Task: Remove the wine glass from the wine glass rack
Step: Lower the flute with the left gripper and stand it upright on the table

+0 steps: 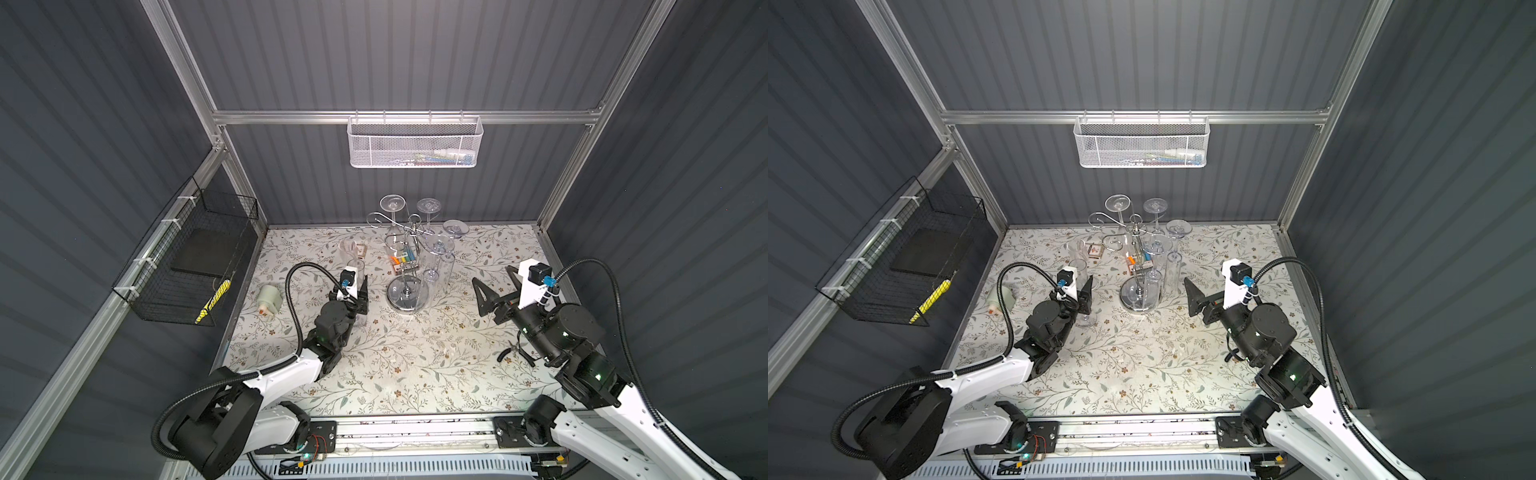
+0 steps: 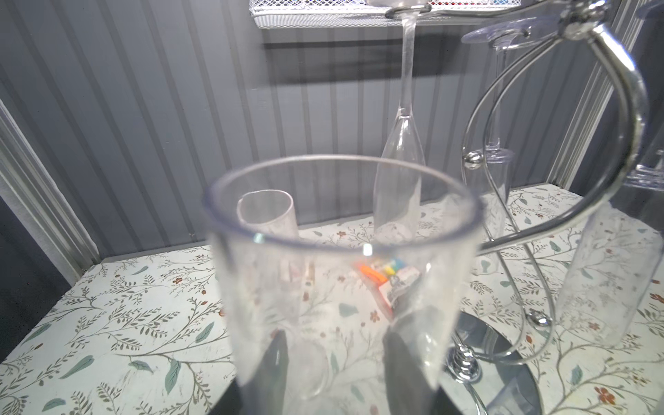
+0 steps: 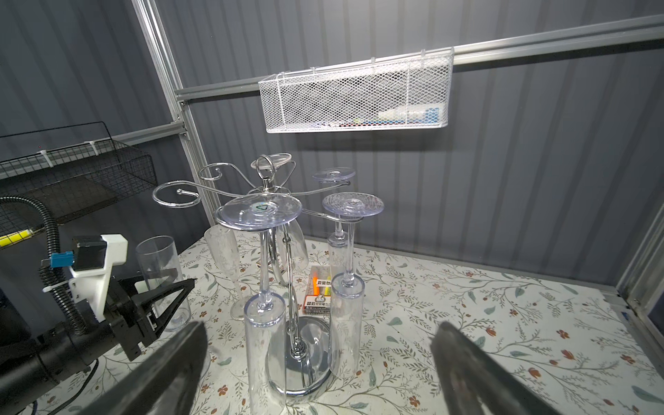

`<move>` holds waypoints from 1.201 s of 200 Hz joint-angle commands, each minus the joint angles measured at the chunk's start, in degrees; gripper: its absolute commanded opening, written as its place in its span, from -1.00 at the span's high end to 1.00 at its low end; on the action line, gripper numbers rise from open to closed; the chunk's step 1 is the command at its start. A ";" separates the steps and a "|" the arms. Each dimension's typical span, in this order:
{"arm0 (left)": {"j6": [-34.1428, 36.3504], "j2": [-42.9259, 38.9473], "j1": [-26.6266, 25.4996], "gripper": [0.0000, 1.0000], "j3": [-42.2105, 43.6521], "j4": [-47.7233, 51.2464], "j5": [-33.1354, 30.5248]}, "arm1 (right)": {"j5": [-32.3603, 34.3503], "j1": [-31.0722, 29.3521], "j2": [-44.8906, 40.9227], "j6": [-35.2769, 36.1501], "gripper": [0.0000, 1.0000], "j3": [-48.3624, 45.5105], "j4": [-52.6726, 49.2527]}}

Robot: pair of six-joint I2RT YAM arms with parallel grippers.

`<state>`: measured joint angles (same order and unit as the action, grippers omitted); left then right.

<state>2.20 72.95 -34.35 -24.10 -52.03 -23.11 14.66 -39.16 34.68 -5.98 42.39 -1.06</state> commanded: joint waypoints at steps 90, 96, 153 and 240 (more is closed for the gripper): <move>-2.37 12.76 6.04 0.32 -2.61 -19.64 4.86 | 2.62 0.25 4.34 0.65 -0.98 -1.51 2.33; -2.46 13.37 6.18 0.32 -2.74 -20.32 4.93 | 2.57 0.31 4.51 0.65 -0.98 -1.57 2.46; -2.93 19.36 7.27 0.33 -3.65 -26.52 6.19 | 3.05 0.71 4.81 0.44 -0.98 -1.78 2.47; -2.97 22.65 7.54 0.26 -2.47 -31.02 6.94 | 3.06 0.98 3.78 -0.46 -0.98 -2.64 2.31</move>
<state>-0.49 94.65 -27.27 -26.11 -77.65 -16.69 16.95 -38.39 39.55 -6.00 40.49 0.21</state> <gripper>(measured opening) 0.477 0.989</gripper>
